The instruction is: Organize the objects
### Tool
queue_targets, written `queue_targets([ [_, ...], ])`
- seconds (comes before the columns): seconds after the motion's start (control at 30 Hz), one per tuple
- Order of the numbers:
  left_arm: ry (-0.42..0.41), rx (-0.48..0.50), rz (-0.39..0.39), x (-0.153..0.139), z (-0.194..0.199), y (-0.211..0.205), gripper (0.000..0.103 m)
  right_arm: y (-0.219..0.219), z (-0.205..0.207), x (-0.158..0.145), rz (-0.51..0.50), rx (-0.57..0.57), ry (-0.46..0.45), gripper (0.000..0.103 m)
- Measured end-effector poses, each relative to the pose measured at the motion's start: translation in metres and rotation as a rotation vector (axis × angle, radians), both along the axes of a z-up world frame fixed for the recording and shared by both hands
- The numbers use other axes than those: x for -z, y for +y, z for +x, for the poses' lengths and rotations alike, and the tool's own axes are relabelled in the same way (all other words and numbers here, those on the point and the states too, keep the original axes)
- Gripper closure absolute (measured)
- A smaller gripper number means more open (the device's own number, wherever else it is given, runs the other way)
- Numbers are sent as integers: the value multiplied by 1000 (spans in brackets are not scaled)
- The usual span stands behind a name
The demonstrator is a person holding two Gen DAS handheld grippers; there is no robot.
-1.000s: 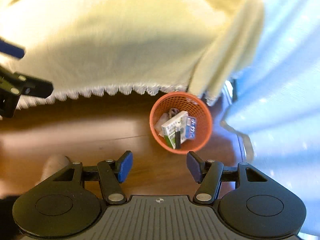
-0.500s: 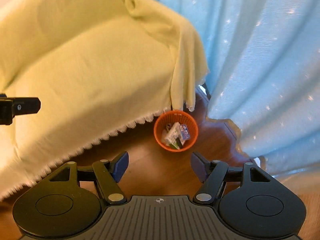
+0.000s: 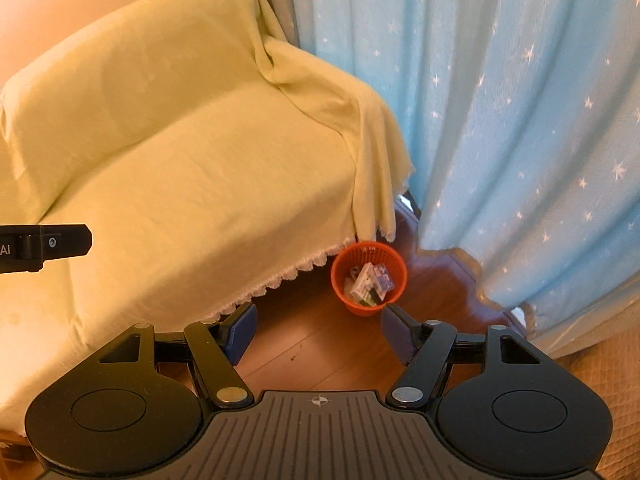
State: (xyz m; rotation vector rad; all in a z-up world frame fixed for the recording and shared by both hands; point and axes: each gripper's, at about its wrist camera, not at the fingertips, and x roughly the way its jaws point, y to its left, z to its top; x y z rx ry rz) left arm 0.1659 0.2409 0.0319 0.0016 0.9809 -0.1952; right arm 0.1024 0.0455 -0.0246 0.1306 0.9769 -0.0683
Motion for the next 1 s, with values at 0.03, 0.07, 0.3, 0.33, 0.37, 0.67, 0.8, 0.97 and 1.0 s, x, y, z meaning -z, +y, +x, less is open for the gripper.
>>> queue_targets([
  [0.03, -7, -9, 0, -5, -3, 0, 1, -2, -1, -4, -1, -4, -3, 37],
  [0.07, -12, -14, -4, -9, -6, 0, 1, -3, -3, -7, 0, -9, -6, 37],
  [0.3, -28, -59, -7, -31, -21, -10, 1, -14, -15, -32, -7, -51, -38, 37],
  [0.33, -31, -62, -6, -32, -23, -12, 1, -17, -17, -33, -4, -51, -43, 37],
  [0.37, -33, -64, -6, -34, -24, -15, 1, -20, -17, -34, -1, -51, -46, 37],
  [0.67, -49, -30, 21, -38, -31, -37, 1, -28, -24, -39, -14, -45, -50, 37],
  [0.8, -54, -17, 25, -39, -32, -44, 1, -28, -26, -42, -14, -42, -50, 37],
  [0.97, -53, -8, 21, -38, -35, -46, 1, -26, -28, -45, -26, -41, -51, 37],
  [1.0, -53, -7, 20, -38, -36, -46, 1, -25, -28, -45, -28, -42, -52, 37],
])
